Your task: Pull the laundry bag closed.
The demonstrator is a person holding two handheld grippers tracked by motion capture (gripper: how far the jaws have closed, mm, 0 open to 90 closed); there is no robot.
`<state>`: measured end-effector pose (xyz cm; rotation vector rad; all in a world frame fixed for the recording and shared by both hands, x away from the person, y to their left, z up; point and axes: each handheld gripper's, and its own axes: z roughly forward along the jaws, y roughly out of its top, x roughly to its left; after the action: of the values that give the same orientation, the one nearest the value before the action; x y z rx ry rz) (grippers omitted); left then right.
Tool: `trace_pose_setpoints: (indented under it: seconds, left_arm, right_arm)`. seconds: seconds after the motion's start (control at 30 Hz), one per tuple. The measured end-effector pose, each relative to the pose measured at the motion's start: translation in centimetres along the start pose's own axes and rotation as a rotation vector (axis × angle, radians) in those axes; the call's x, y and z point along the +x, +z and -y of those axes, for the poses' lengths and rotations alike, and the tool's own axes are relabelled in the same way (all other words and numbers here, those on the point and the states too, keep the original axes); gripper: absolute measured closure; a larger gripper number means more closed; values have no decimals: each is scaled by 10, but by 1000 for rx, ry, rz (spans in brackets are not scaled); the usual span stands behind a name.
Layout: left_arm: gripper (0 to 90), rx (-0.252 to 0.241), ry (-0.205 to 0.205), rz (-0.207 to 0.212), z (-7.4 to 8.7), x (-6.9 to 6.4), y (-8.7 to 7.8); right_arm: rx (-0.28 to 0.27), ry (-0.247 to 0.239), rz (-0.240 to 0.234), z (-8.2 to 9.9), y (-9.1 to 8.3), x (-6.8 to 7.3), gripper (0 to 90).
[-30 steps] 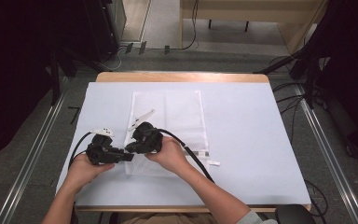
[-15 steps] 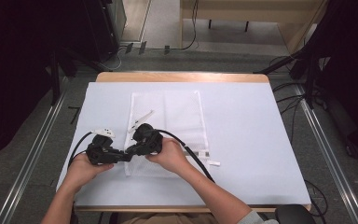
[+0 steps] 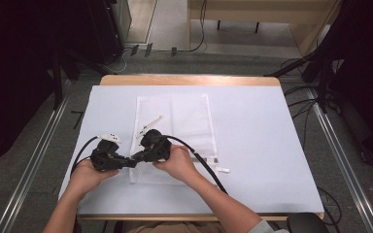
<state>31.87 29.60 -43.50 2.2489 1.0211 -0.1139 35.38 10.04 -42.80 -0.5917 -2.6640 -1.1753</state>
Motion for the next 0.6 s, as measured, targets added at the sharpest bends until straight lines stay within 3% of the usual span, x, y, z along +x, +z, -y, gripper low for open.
trace_pose_setpoints:
  seconds: [0.23, 0.4, 0.6]
  left_arm:
    - [885, -2, 9, -35, -1, -4, 1]
    - [889, 0, -3, -39, -1, -3, 0]
    - [892, -5, -20, -26, 0, -2, -3]
  right_arm:
    - [-5, 13, 9, 4, 1, -4, 885]
    - [-8, -17, 55, 5, 1, -1, 887]
    - [-15, -17, 64, 6, 1, -1, 887]
